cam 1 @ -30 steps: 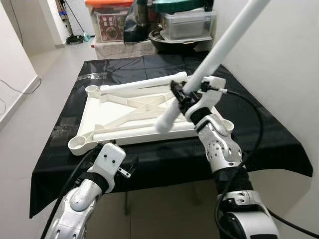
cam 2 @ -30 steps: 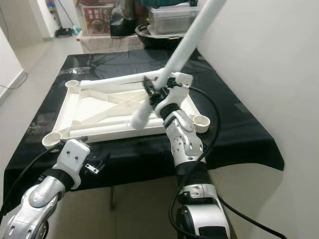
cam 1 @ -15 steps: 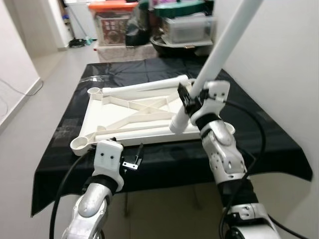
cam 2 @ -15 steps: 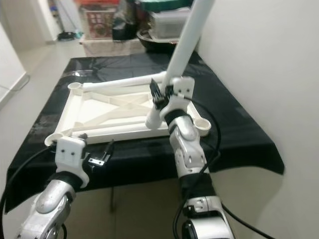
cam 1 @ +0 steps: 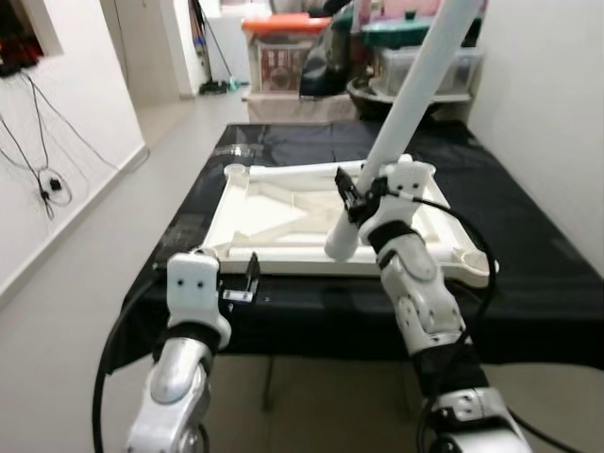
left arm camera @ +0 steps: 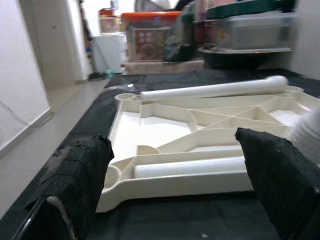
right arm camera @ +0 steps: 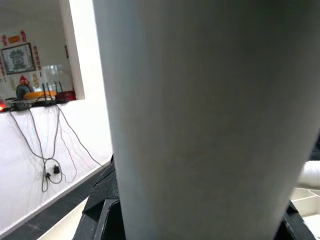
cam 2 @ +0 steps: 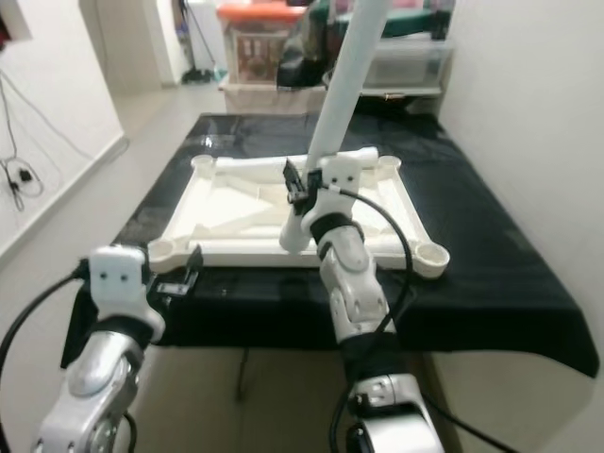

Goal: Building children table

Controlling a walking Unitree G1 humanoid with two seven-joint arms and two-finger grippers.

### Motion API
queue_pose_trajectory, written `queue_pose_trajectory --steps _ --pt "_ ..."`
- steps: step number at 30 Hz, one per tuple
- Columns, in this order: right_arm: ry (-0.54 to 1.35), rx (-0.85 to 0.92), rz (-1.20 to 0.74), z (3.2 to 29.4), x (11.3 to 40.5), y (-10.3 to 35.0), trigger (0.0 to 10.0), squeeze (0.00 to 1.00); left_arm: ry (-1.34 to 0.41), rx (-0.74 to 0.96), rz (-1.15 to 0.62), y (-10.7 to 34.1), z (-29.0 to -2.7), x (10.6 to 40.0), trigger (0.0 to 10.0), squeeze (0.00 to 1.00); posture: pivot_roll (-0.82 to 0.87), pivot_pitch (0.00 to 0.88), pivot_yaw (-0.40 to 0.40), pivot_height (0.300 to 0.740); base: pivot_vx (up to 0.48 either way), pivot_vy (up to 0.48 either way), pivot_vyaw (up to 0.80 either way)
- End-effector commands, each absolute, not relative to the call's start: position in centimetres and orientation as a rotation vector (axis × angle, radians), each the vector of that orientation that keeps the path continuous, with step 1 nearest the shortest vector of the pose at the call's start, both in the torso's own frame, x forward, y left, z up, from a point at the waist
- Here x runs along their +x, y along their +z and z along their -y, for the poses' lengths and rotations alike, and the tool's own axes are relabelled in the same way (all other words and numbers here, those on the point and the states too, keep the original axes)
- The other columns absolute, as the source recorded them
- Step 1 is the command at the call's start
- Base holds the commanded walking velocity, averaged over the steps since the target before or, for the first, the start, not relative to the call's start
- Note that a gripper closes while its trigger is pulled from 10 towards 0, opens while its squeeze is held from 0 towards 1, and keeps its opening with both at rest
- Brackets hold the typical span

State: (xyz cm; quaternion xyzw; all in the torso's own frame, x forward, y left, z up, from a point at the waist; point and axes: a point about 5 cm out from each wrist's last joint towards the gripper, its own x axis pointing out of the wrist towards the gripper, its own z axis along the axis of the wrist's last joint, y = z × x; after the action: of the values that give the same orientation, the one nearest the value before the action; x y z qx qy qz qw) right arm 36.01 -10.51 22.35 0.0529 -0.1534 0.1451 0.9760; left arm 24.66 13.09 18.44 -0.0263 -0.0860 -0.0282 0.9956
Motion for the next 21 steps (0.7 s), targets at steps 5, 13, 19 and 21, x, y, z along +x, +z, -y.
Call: queue_pose_trajectory --steps 5,13,19,21 --pt "0.293 0.113 0.297 10.42 35.92 22.02 10.0 0.00 -0.038 -0.083 0.158 18.52 -13.44 24.82 10.0 0.00 -0.03 0.000 -0.005 0.740 0.000 0.449 0.00" --pt "0.300 0.121 0.285 10.21 35.58 21.56 10.0 0.00 -0.020 -0.089 0.146 18.48 -13.40 24.94 10.0 0.00 -0.03 0.000 -0.002 0.740 0.000 0.480 0.00" --pt "0.315 0.127 0.284 9.87 35.44 21.51 10.0 0.00 -0.009 -0.087 0.160 18.98 -13.44 25.10 10.0 0.00 -0.03 0.000 -0.005 0.740 0.000 0.480 0.00" --pt "0.315 0.128 0.285 9.85 35.42 21.53 10.0 0.00 -0.008 -0.084 0.163 19.02 -13.48 25.09 10.0 0.00 -0.03 0.000 -0.005 0.740 0.000 0.480 0.00"
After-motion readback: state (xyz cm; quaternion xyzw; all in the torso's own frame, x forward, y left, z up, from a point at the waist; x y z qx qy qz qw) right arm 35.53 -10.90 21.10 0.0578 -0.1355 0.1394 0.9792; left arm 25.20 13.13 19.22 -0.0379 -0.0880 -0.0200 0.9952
